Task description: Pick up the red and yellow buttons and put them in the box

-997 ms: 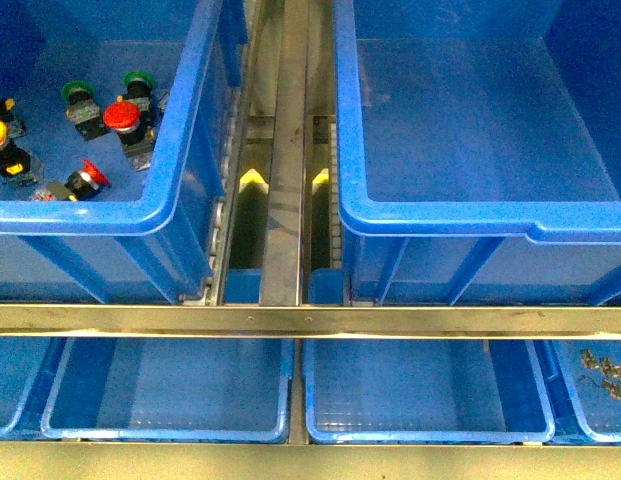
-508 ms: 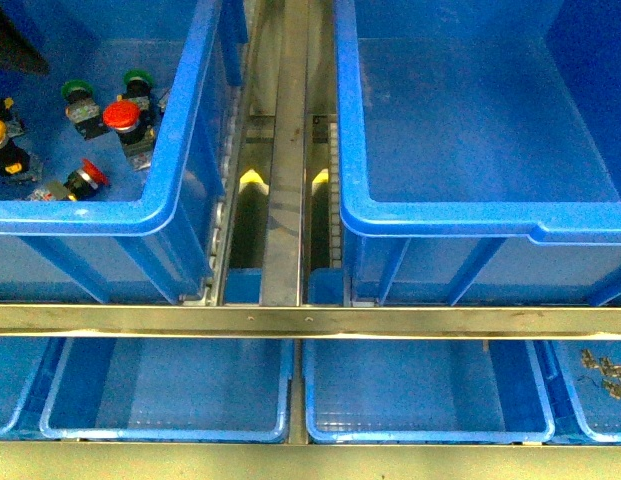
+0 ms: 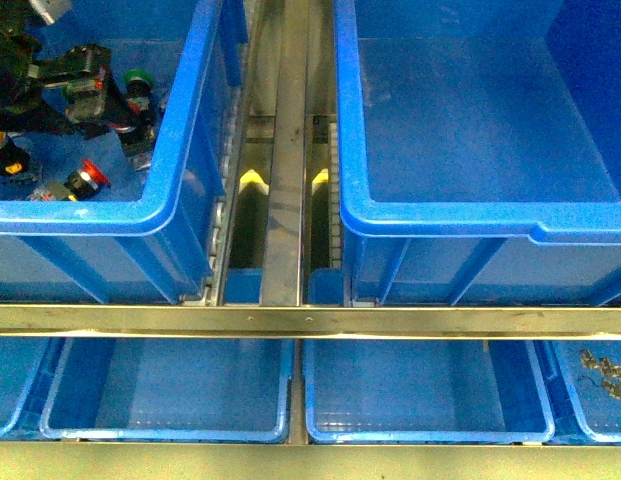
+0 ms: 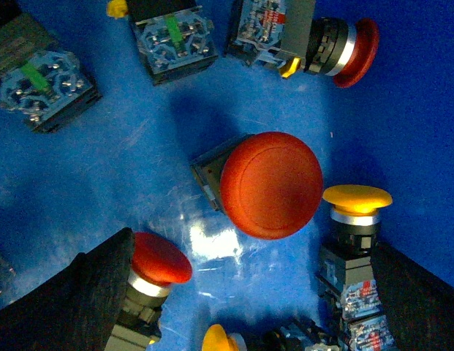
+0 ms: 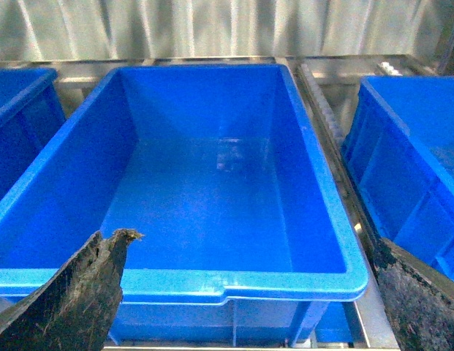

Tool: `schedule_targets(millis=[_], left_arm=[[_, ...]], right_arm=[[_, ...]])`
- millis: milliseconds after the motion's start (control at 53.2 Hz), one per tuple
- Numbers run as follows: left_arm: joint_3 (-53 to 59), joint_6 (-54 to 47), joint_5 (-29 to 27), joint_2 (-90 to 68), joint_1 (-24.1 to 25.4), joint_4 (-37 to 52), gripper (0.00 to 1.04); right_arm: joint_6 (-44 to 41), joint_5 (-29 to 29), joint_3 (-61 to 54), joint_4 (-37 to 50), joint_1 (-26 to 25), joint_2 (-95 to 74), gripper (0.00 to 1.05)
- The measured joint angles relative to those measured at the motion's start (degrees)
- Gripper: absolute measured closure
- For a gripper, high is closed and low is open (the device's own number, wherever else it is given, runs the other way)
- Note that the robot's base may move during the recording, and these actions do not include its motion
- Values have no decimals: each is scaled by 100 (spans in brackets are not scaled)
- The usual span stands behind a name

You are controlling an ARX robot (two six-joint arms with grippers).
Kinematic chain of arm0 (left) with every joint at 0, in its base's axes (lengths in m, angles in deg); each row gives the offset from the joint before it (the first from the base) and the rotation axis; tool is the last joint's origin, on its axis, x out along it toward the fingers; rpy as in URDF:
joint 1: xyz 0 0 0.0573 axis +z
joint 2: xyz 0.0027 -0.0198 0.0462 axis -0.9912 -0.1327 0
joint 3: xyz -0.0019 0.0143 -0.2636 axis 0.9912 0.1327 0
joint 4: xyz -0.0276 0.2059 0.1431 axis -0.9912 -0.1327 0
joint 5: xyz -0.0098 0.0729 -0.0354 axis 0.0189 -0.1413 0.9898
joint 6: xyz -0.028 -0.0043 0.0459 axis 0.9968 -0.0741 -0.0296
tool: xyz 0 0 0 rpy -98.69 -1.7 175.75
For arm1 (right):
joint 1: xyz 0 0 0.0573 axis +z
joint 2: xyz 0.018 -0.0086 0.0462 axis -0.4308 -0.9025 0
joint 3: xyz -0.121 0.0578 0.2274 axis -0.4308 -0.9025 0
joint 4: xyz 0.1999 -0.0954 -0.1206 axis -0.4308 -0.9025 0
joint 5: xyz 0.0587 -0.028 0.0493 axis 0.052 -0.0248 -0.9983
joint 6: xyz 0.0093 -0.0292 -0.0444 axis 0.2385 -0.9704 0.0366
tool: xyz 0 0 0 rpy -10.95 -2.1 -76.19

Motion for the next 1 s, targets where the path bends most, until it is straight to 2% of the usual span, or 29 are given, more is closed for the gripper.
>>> schedule_targets(millis=[715, 997], left_arm=[[-800, -92, 39, -651, -94, -192, 8], [-807, -72, 83, -664, -107, -197, 47]], right_arm=[[0, 2, 0, 0, 0, 0, 6], [0, 2, 0, 0, 0, 0, 6]])
